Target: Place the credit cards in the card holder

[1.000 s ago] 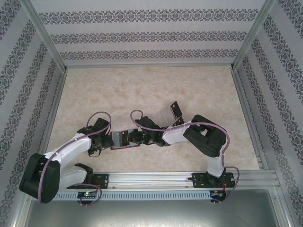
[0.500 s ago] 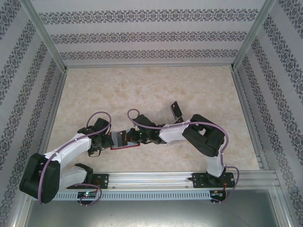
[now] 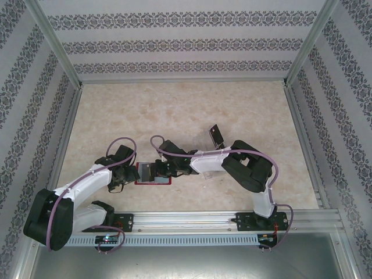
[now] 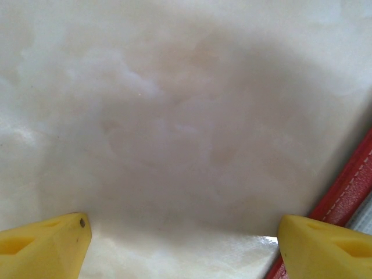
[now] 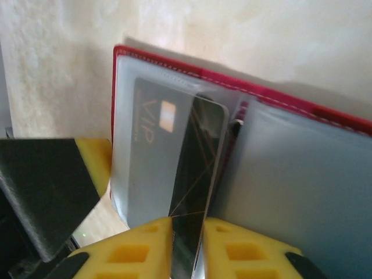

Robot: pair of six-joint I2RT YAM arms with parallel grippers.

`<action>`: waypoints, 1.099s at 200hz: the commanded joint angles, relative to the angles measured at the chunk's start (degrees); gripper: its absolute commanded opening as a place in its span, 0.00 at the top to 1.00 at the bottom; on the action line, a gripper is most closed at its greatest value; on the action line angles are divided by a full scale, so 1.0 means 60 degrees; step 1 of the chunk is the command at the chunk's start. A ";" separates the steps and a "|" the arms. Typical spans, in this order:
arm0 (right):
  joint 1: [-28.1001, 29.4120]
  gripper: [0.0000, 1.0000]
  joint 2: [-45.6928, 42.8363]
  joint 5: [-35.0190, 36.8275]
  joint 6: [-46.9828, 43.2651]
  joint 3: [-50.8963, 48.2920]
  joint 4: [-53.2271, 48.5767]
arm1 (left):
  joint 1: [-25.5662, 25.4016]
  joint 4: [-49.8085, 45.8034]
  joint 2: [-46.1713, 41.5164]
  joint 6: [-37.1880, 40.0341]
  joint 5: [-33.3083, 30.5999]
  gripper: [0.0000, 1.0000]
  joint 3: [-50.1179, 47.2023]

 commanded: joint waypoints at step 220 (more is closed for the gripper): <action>0.0446 0.54 -0.0214 0.0413 -0.1476 0.1324 -0.2780 | 0.0093 0.0595 0.0180 -0.0160 0.0592 0.15 -0.0253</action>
